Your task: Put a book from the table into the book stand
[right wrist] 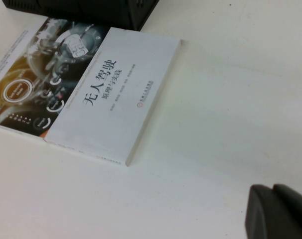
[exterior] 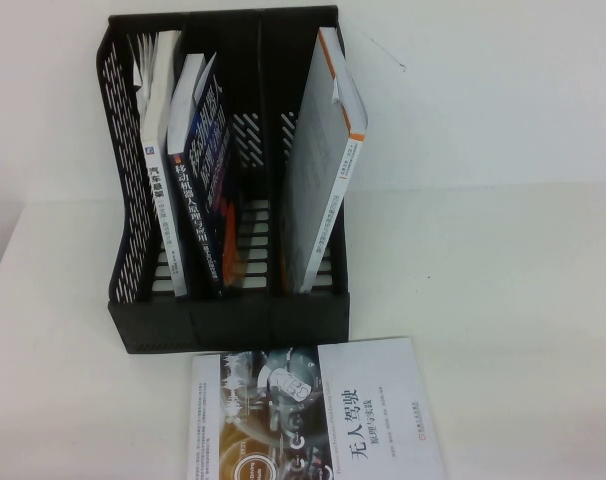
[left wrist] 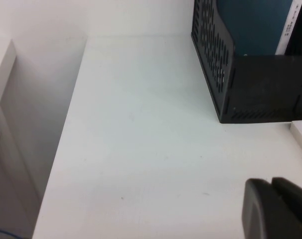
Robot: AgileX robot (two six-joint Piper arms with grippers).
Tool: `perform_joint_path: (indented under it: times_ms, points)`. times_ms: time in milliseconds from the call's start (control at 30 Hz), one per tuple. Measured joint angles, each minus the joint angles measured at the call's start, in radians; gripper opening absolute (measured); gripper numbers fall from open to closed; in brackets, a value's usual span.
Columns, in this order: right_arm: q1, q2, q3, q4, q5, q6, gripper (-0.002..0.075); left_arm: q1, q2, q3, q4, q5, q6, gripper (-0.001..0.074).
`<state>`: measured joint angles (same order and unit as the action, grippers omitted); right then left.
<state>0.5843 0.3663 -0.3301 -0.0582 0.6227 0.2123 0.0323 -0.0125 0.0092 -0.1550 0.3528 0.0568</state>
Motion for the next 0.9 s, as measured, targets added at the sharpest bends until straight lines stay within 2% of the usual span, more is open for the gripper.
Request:
perform_joint_path:
  times_ms: [333, 567, 900]
  points:
    - [0.000, 0.000, 0.000, 0.000, 0.000, 0.000, -0.0001, 0.000, 0.000, 0.000, 0.009, 0.000, -0.009, -0.0001]
    - [0.000, 0.000, 0.000, 0.000, 0.000, 0.000, -0.0001, -0.050, 0.000, 0.000, 0.019, 0.000, -0.007, -0.0001]
    - [0.000, 0.000, 0.000, 0.000, 0.000, 0.000, -0.0001, -0.058, 0.000, 0.000, 0.024, -0.004, -0.010, -0.0002]
